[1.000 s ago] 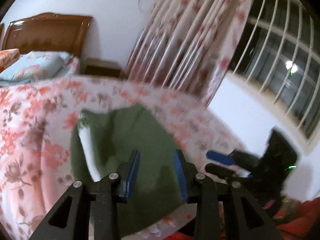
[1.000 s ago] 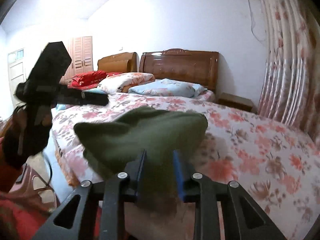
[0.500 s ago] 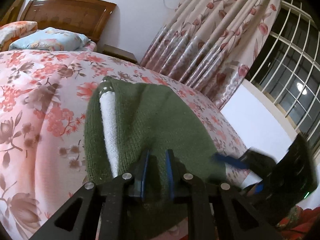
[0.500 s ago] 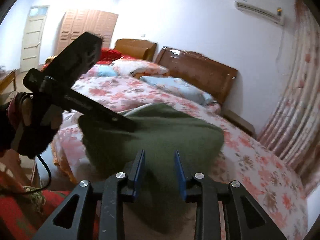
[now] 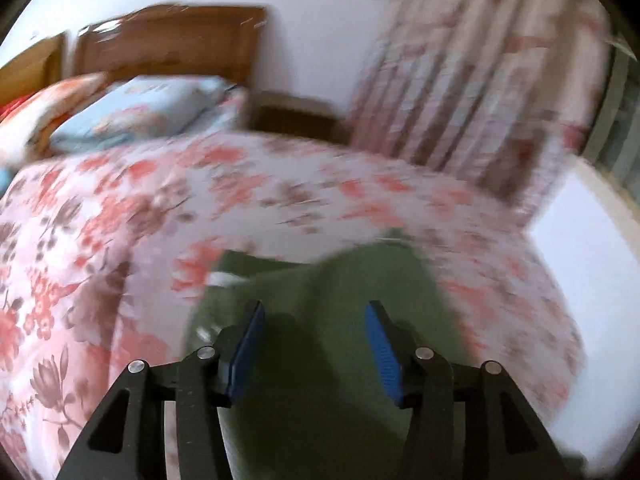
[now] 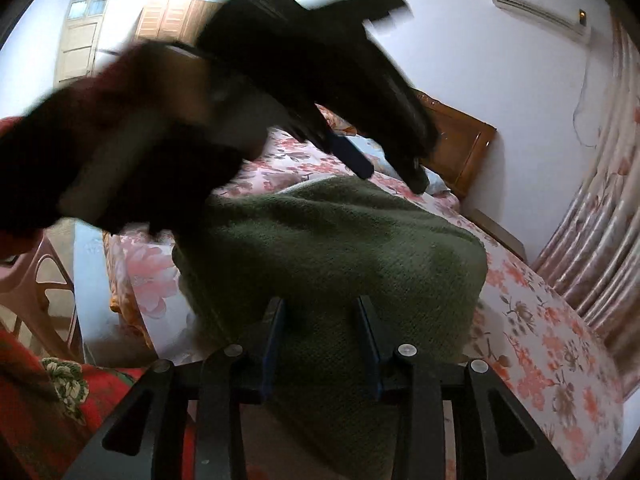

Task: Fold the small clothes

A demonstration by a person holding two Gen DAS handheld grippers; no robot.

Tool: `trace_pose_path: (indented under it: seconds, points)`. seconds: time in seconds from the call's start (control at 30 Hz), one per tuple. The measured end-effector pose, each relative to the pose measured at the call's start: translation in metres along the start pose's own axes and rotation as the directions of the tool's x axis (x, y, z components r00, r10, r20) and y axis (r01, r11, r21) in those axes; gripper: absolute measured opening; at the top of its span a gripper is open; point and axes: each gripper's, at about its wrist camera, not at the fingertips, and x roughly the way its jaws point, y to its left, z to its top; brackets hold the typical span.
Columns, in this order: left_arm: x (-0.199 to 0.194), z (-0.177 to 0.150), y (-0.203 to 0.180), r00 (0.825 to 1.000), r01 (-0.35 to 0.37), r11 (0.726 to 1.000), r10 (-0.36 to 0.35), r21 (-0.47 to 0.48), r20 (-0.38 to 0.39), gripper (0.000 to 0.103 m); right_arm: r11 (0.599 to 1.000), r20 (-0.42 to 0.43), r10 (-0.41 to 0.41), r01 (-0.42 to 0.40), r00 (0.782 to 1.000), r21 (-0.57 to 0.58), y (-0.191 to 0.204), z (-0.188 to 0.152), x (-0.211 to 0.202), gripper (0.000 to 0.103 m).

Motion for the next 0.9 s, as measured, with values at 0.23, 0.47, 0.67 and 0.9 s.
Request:
trace_pose_path:
  seconds: [0.23, 0.47, 0.67, 0.9]
  points:
    - [-0.004, -0.011, 0.045, 0.986, 0.160, 0.975, -0.151, -0.156, 0.065, 0.031, 1.000, 0.002, -0.006, 0.006, 1.000, -0.015, 0.005, -0.001, 0.001, 0.066]
    - [-0.005, -0.011, 0.054, 0.974, 0.222, 0.954, -0.207, -0.204, 0.092, 0.030, 1.000, 0.003, -0.008, 0.008, 1.000, -0.017, 0.009, -0.004, -0.003, 0.068]
    - [-0.057, -0.028, 0.061, 0.981, 0.104, 0.972, -0.065, -0.213, 0.183, 0.035, 0.995, 0.021, 0.075, -0.076, 0.997, 0.071, -0.012, 0.000, -0.024, 0.103]
    - [-0.109, -0.074, 0.063, 0.977, 0.156, 0.979, -0.134, -0.128, 0.167, 0.044, 0.914, 0.122, 0.060, -0.104, 0.991, 0.392, -0.080, -0.017, -0.061, 0.103]
